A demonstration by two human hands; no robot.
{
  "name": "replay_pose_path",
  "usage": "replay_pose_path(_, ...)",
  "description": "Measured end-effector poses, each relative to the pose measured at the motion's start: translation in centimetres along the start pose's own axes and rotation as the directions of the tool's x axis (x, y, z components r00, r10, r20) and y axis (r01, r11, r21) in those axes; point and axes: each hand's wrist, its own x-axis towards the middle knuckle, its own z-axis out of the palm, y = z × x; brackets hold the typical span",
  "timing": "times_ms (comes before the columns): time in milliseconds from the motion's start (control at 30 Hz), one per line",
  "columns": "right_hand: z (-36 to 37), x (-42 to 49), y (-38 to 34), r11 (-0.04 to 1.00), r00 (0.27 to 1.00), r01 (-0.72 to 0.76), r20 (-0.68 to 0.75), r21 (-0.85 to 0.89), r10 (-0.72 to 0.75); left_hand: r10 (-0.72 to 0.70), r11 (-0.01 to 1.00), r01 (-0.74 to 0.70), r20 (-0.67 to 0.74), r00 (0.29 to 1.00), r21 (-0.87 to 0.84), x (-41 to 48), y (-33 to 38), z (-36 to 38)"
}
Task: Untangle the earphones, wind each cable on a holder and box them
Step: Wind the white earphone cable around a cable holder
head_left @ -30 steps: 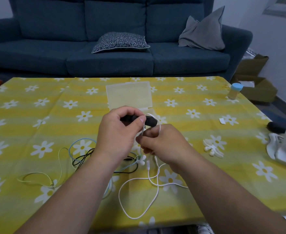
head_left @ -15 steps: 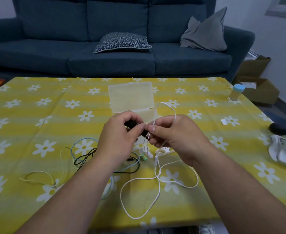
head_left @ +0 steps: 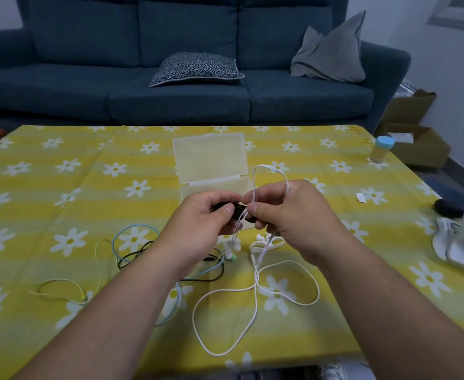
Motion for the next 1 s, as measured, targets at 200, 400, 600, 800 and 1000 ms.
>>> replay_pose_path(200, 0.08, -0.2, -0.36, 1.0, 1.0, 0.015, -0.008, -0.026, -0.016, 0.051, 0.987, -0.072, 0.146, 0.988, 0.141, -0.56, -0.12, -0.19)
replay_pose_path(400, 0.08, 0.07, -0.3, 0.997, 0.999, 0.011, -0.045, -0.071, -0.014, 0.079, 0.987, -0.096, 0.13, 0.988, 0.13, -0.7, 0.04, -0.3)
replay_pose_path(600, 0.06, -0.01, -0.41, 0.988, 0.997, 0.026, -0.07, -0.15, -0.036, 0.036, 0.991, -0.041, 0.043, 0.998, 0.124, -0.4, -0.43, -0.68)
replay_pose_path(800, -0.44, -0.15, -0.55, 0.987, 0.997, 0.027, -0.063, -0.156, -0.037, 0.043, 0.993, -0.041, -0.013, 0.999, 0.109, 0.01, -0.41, -0.96)
replay_pose_path(1000, -0.27, 0.21, -0.04, 0.971, 0.992, 0.04, -0.108, -0.234, -0.067, 0.009, 1.0, -0.009, 0.002, 1.0, 0.029, -0.33, 0.11, -0.59)
